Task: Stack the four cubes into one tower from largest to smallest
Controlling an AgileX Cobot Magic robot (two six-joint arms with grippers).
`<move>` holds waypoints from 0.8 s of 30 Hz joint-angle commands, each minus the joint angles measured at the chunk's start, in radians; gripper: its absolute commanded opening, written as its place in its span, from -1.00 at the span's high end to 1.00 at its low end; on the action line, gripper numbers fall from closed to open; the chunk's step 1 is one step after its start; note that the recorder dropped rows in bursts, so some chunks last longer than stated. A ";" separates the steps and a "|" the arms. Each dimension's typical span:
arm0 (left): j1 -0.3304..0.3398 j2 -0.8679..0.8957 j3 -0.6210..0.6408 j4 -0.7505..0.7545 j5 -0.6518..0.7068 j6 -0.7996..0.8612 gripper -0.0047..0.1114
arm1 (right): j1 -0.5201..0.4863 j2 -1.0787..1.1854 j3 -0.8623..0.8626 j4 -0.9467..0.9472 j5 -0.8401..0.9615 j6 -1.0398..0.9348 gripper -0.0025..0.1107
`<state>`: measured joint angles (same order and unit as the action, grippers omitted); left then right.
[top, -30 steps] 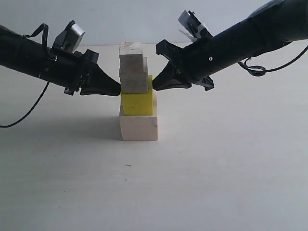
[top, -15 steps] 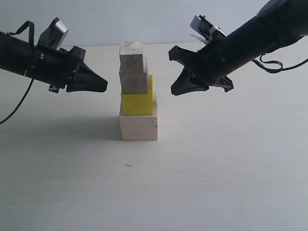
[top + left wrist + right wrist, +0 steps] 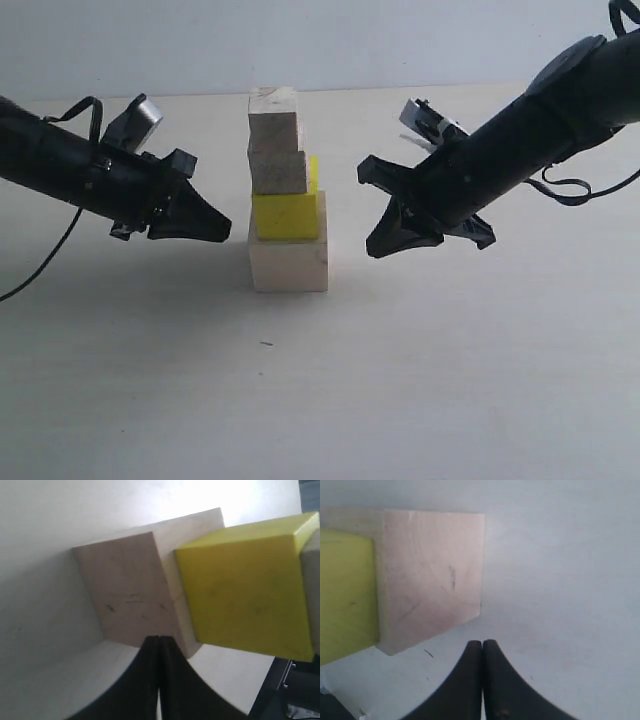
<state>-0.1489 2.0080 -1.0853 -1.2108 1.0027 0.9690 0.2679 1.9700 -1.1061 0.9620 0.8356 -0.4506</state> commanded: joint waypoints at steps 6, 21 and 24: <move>0.001 -0.014 0.197 -0.209 -0.046 0.151 0.92 | -0.001 -0.125 0.164 0.270 0.000 -0.256 0.96; 0.050 -0.849 0.378 -0.517 -0.740 0.599 0.92 | -0.001 -0.862 0.354 0.245 -0.703 -0.580 0.96; 0.050 -1.021 0.396 -0.515 -0.851 0.623 0.92 | -0.001 -0.964 0.359 0.223 -0.703 -0.578 0.96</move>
<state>-0.1007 1.0804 -0.7058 -1.7086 0.2281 1.5637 0.2679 1.0646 -0.7568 1.2010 0.1448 -1.0132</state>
